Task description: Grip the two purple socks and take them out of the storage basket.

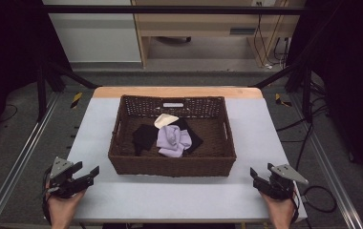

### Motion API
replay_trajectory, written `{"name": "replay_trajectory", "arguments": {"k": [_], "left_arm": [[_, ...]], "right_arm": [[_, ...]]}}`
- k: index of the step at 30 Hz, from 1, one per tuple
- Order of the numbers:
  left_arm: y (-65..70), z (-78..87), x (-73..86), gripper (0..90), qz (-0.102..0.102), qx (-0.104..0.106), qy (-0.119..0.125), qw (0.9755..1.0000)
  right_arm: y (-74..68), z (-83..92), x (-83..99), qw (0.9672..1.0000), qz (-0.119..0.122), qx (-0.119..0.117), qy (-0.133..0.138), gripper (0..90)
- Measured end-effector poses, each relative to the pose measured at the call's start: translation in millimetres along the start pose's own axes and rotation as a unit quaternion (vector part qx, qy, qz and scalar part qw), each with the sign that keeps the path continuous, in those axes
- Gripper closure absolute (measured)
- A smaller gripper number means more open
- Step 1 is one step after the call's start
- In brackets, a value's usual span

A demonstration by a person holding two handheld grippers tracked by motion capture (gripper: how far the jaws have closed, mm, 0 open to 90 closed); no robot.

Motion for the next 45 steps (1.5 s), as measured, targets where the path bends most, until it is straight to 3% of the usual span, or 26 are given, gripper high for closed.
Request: {"name": "replay_trajectory", "arguments": {"k": [6, 18, 30, 37, 45], "left_arm": [[7.0, 8.3, -7.0, 31.4, -0.001, 0.004, 0.022, 0.9998], [18.0, 32.1, -31.4, 31.9, 0.007, 0.014, 0.076, 0.997], [29.1, 42.4, -52.7, 32.2, -0.008, 0.022, 0.09, 0.9957], [40.9, 45.5, -77.0, 32.0, -0.021, 0.031, 0.105, 0.9938], [64.8, 44.6, -110.8, 31.3, -0.036, 0.042, 0.111, 0.9923]], "right_arm": [[-4.5, 0.7, -0.2, 0.9998, 0.017, -0.002, 0.008, 30.2], [-8.5, 1.7, -0.6, 0.9996, 0.023, -0.009, 0.014, 28.3], [-11.3, 0.9, -1.5, 0.9996, 0.023, -0.011, 0.012, 28.8], [-12.4, 0.2, -2.3, 0.9994, 0.029, -0.008, 0.015, 28.4], [-11.8, 0.5, -2.6, 0.9995, 0.028, -0.009, 0.016, 27.7]]}}
Point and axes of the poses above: each handheld gripper's, and its own axes: z roughly backward along the jaws, x roughly out of its underside, y roughly to its right, the point moved 9 cm from there along -z, roughly forward along the jaws, and after that the axes turned 14 degrees about -y, right-handed, at the moved point
